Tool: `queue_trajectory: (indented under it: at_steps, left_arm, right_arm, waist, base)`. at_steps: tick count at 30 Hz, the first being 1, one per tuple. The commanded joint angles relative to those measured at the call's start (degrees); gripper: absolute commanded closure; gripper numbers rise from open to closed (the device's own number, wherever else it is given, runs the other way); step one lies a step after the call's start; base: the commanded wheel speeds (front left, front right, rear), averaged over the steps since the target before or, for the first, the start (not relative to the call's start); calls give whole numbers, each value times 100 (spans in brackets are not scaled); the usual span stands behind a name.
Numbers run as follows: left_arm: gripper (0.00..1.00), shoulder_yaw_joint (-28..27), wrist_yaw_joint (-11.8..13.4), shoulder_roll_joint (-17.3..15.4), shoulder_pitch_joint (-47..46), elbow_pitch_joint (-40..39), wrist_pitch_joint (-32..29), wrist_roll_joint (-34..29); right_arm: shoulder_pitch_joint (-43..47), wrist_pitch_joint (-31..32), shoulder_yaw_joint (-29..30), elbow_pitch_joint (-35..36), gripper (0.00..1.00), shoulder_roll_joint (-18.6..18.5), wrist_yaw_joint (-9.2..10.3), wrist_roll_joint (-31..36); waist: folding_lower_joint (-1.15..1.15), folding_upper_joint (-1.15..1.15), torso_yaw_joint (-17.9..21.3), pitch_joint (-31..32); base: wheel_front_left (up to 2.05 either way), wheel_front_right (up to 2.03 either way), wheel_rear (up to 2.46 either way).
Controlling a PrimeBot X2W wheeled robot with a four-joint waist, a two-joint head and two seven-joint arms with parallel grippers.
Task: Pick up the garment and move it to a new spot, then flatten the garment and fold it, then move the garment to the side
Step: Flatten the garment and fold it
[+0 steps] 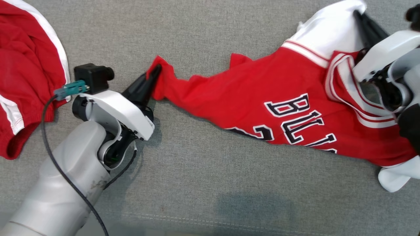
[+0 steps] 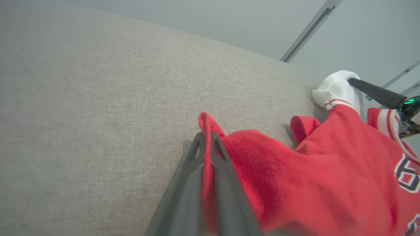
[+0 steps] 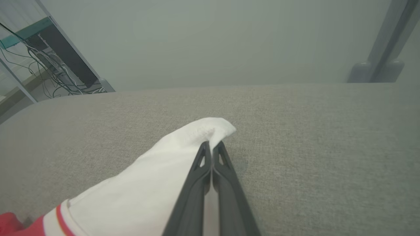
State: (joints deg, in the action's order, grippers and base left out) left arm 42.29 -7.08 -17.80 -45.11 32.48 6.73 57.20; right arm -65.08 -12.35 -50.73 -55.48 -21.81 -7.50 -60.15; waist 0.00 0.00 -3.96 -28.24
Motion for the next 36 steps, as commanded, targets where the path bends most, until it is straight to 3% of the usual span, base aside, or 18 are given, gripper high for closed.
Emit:
queue_trajectory:
  at_steps: [1,4,9,13,16,19,22,25,28,32,36]
  left_arm:
    - [100,-228,-40,-290,-111,-132,160,78]
    - [100,-387,-20,-479,85,-330,479,86]
    - [100,-664,337,-956,798,-1390,699,19]
    - [100,-792,666,-1365,1414,-2607,624,98]
    - [100,-866,722,-1563,1425,-3189,283,324]
    - [100,-946,447,-1496,709,-3009,-389,831]
    - [100,-1160,254,-1320,-688,-2033,-1048,1222]
    - [100,-1400,151,-1003,-2329,-946,-923,1040]
    - [100,-1392,43,-596,-3553,-242,-669,835]
    - [100,-1009,-29,-468,-4085,25,-468,500]
    - [100,-576,-37,-558,-3255,-187,219,111]
  right_arm:
    - [230,-143,91,219,100,-169,1,-139]
    - [603,-251,442,794,100,-568,1,-378]
    - [1880,-262,1891,2274,100,-1332,1,-171]
    - [3216,-263,2845,3482,100,-1567,1,22]
    - [3523,-126,3126,4020,100,-1612,1,94]
    - [2732,598,3020,4006,100,-1339,1,201]
    - [964,1012,2841,3190,100,-875,1,776]
    - [-860,447,3099,2094,100,-434,1,1424]
    - [-2100,-8,3190,1375,100,-263,1,1972]
    - [-2528,81,2434,1411,100,-217,1,2033]
    - [-1543,102,1766,1985,100,-532,1,1413]
  waist:
    - [0,0,-24,41]
    - [0,0,-35,136]
    - [0,0,31,235]
    - [0,0,148,183]
    - [0,0,233,99]
    - [0,0,321,110]
    - [0,0,469,272]
    - [0,0,529,528]
    - [0,0,468,751]
    - [0,0,436,780]
    - [0,0,366,696]
  base:
    - [0,0,0]
    - [0,0,0]
    - [0,0,0]
    - [0,0,0]
    - [0,0,0]
    - [0,0,0]
    - [0,0,0]
    - [0,0,0]
    - [0,0,0]
    - [0,0,0]
    - [0,0,0]
